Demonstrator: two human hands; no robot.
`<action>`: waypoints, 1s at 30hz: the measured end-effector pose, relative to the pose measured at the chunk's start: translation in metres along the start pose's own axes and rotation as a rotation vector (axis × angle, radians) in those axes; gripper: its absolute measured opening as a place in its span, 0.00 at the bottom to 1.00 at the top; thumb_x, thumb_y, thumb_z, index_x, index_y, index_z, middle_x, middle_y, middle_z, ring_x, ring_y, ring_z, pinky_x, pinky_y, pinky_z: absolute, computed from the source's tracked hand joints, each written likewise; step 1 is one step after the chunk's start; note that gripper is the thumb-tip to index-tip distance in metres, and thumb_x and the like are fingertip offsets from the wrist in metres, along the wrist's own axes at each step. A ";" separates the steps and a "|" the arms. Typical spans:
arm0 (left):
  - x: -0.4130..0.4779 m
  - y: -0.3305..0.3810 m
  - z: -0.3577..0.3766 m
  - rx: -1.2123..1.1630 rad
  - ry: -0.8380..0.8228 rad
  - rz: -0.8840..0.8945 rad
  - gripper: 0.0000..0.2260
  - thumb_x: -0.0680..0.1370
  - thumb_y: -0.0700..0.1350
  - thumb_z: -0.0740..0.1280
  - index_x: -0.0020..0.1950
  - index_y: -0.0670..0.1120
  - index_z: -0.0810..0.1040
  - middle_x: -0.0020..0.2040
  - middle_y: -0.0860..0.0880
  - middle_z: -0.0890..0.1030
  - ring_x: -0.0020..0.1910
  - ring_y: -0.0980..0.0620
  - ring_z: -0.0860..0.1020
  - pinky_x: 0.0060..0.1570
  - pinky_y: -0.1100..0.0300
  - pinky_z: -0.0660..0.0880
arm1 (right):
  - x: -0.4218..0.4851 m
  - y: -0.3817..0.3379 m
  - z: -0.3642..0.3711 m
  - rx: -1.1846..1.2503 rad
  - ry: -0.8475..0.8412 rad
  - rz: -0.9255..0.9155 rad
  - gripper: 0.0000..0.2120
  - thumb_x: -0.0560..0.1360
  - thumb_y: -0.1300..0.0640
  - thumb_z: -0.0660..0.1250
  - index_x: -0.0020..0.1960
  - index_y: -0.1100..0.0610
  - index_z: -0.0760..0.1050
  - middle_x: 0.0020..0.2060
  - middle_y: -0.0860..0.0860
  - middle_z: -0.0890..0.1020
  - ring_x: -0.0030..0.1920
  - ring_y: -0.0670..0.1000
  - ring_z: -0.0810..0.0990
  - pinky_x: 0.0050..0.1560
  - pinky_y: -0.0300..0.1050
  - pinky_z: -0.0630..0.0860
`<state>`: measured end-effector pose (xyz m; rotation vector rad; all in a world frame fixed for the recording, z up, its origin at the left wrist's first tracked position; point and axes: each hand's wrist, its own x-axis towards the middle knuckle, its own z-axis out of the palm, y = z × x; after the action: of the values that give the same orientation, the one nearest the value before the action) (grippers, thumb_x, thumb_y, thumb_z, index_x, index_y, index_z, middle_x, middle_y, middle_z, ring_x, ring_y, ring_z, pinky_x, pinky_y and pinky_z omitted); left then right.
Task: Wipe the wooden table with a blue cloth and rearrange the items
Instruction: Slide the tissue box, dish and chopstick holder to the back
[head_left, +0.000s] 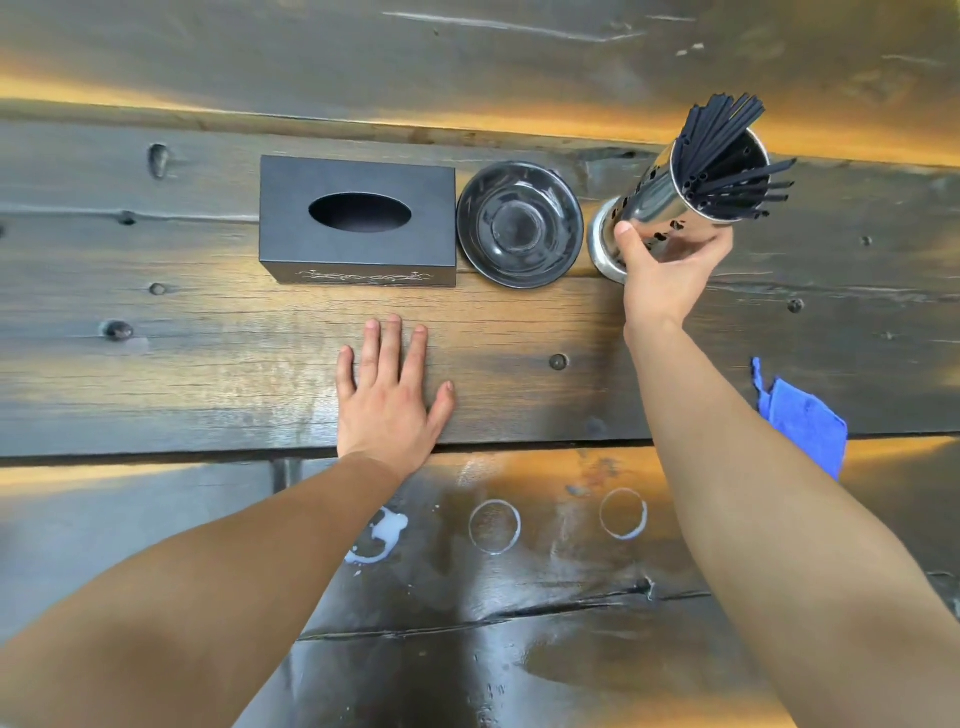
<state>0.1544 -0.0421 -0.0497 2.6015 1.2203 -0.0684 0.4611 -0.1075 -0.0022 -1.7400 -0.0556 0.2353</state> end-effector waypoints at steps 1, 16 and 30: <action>0.000 0.000 0.000 0.001 -0.002 0.000 0.33 0.82 0.65 0.52 0.85 0.51 0.54 0.85 0.45 0.53 0.84 0.45 0.45 0.80 0.41 0.42 | 0.000 0.000 0.001 -0.008 -0.012 0.005 0.48 0.64 0.58 0.82 0.77 0.53 0.60 0.64 0.44 0.78 0.58 0.30 0.79 0.58 0.24 0.73; 0.001 -0.001 0.004 0.006 0.021 0.000 0.33 0.82 0.64 0.53 0.84 0.52 0.56 0.85 0.45 0.55 0.84 0.44 0.48 0.79 0.42 0.42 | -0.057 0.038 -0.165 -0.855 0.032 -0.028 0.36 0.79 0.42 0.69 0.82 0.53 0.62 0.82 0.52 0.61 0.83 0.53 0.56 0.80 0.55 0.58; 0.001 -0.003 0.008 -0.012 0.035 -0.013 0.32 0.81 0.64 0.54 0.83 0.52 0.57 0.84 0.45 0.55 0.84 0.45 0.48 0.79 0.39 0.44 | -0.058 0.081 -0.271 -1.184 0.080 0.262 0.28 0.82 0.33 0.54 0.80 0.37 0.60 0.84 0.45 0.53 0.82 0.57 0.54 0.73 0.67 0.55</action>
<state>0.1536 -0.0416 -0.0586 2.5951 1.2457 -0.0188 0.4480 -0.3948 -0.0298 -2.9404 0.1199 0.3603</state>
